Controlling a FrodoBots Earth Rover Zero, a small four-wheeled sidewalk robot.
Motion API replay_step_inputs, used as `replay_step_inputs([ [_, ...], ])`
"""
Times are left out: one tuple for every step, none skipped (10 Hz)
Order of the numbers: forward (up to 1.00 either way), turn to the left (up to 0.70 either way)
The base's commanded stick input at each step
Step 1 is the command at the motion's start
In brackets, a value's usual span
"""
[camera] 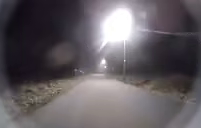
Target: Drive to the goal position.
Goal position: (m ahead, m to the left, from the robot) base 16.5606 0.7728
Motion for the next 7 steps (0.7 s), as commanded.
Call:
replay_step_inputs([
  [1.0,0.03],
  [1.0,0.03],
  [1.0,0.03],
  [1.0,0.03],
  [1.0,0.04],
  [1.0,0.04],
  [1.0,0.04],
])
